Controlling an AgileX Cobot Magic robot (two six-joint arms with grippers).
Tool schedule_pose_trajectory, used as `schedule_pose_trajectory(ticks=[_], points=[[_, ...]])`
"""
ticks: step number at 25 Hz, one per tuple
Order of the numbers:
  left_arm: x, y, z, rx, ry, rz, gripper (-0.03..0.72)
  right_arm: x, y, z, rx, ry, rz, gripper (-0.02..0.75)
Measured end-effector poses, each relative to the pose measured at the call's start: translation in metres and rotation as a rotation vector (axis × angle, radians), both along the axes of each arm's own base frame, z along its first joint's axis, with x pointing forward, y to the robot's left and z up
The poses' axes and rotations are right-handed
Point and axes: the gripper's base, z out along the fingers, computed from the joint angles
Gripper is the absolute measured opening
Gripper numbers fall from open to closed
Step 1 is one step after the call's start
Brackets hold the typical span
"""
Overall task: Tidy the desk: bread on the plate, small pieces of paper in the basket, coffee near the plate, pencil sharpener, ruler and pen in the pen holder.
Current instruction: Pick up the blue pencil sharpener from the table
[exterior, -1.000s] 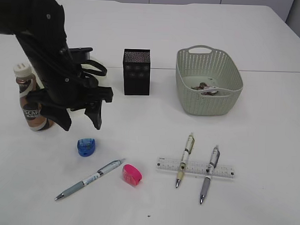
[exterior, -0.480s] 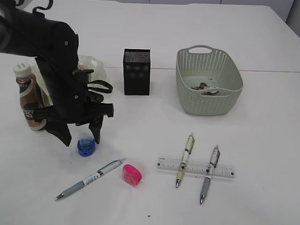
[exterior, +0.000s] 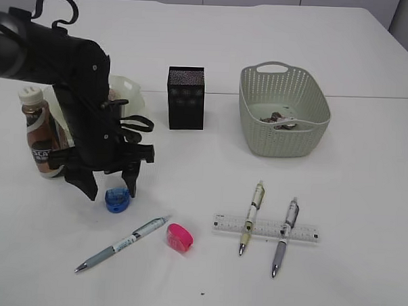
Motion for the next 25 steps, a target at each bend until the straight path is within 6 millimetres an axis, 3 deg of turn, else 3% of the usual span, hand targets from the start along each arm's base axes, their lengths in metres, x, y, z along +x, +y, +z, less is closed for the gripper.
schedule_pose_trajectory(ticks=[20,25], points=[[0.006,-0.002,-0.017,0.007,0.005,0.0,0.507,0.0,0.0,0.0,0.001,0.0,0.0,0.476],[0.008,-0.003,-0.017,0.0,-0.012,0.001,0.451,0.0,0.0,0.0,0.001,0.002,0.001,0.477]])
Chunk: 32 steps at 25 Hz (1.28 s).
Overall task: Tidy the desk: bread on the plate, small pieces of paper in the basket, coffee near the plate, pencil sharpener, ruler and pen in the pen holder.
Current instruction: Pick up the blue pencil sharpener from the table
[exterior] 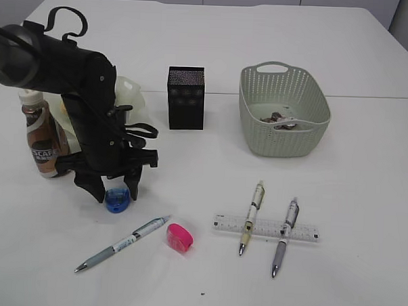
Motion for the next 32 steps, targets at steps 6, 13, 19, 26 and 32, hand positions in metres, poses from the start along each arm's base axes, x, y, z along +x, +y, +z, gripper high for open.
schedule_pose_trajectory(ticks=[6,13,19,26,32], points=[[0.0,0.0,0.0,0.0,0.0,0.0,0.423,0.0,0.0,0.0,0.0,0.0,0.0,0.476],[-0.0007,0.0003,-0.0001,0.003,0.007,0.0,0.423,0.0,0.0,0.0,0.0,0.0,0.0,0.476],[-0.0011,0.0005,-0.0017,0.007,0.015,-0.001,0.423,-0.0002,0.0,-0.0001,0.0,0.002,0.0,0.476],[-0.0019,0.0008,-0.0084,0.016,0.037,-0.001,0.422,-0.0002,0.0,-0.0001,0.0,0.002,0.0,0.476],[-0.0019,0.0008,-0.0084,0.016,0.037,-0.001,0.341,-0.0002,0.0,-0.0001,0.0,0.002,0.0,0.476]])
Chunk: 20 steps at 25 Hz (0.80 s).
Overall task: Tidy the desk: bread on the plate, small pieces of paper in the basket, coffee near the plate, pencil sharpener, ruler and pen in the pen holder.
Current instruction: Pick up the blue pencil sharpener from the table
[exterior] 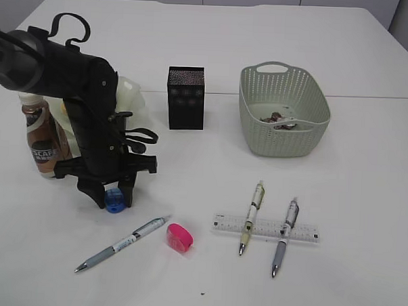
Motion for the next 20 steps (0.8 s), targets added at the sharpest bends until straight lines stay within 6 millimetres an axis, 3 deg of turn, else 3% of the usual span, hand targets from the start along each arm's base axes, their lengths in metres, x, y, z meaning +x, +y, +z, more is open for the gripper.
schedule_pose_trajectory(ticks=[5,13,20], points=[[0.0,0.0,0.0,0.002,-0.004,-0.026,0.295,0.0,0.0,0.0,0.0,0.0,0.0,0.476],[-0.002,0.001,0.0,0.015,0.019,-0.141,0.29,0.0,0.0,0.0,0.0,0.0,0.0,0.476],[-0.001,0.001,0.021,0.045,0.123,-0.211,0.29,0.0,0.0,0.0,0.0,0.0,0.0,0.475]])
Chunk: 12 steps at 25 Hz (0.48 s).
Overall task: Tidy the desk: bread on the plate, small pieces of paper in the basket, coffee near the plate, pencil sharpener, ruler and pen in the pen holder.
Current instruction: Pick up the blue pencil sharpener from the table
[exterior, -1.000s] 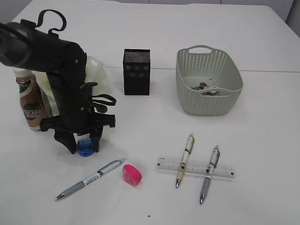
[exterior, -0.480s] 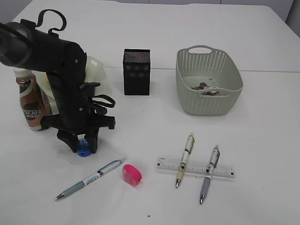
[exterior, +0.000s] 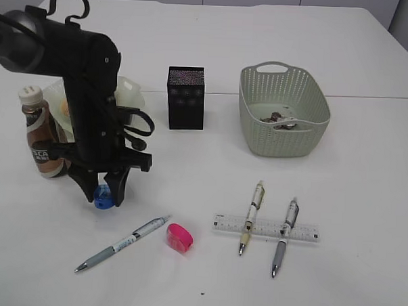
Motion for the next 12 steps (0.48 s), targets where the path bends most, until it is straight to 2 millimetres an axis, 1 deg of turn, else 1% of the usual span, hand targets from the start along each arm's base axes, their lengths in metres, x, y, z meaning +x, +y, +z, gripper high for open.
schedule_pose_trajectory(ticks=[4,7,12], points=[[0.013,-0.006,0.025,-0.023,-0.036,-0.058,0.29,0.0,0.0,0.0,0.0,0.0,0.0,0.475],[0.028,-0.013,0.051,-0.066,-0.124,-0.093,0.29,0.0,0.0,0.0,0.0,0.0,0.0,0.475],[0.049,-0.026,0.1,-0.141,-0.301,-0.113,0.29,0.0,0.0,0.0,0.0,0.0,0.0,0.475]])
